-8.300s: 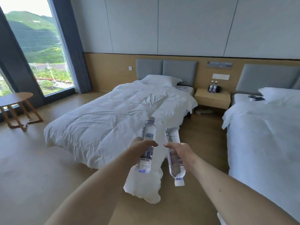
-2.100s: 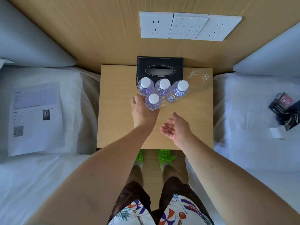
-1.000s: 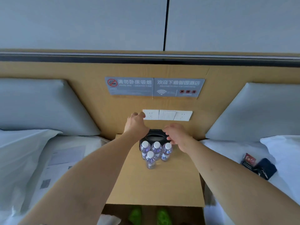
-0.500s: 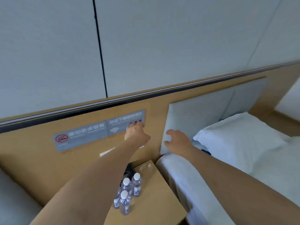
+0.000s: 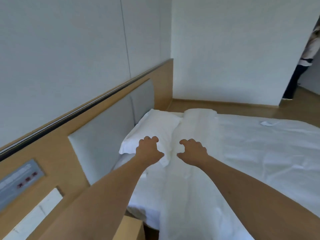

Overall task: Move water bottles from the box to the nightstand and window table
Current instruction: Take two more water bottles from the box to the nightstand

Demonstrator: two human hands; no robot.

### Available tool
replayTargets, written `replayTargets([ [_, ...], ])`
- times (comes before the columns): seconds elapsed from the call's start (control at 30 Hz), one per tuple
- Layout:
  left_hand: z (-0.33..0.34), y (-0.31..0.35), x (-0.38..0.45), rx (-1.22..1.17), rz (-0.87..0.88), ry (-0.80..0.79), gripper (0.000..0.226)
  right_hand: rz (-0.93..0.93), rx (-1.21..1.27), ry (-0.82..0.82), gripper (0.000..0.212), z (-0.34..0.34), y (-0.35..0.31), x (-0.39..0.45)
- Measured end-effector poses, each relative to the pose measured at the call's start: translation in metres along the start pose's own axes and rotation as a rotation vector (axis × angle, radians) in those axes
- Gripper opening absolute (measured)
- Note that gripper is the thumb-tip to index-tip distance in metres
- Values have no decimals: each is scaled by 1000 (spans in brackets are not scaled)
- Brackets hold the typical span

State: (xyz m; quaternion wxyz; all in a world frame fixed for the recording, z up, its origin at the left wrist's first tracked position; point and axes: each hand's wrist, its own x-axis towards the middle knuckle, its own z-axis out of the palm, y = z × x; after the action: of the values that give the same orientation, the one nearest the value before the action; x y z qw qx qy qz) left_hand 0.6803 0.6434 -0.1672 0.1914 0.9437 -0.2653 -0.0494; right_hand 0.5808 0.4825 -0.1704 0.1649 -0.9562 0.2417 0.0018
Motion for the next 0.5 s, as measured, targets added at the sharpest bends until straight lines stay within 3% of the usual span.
replayTargets([
  [0.5,192,441,-54,77,619,-178,68,529,10,136,67,-107,413,-170],
])
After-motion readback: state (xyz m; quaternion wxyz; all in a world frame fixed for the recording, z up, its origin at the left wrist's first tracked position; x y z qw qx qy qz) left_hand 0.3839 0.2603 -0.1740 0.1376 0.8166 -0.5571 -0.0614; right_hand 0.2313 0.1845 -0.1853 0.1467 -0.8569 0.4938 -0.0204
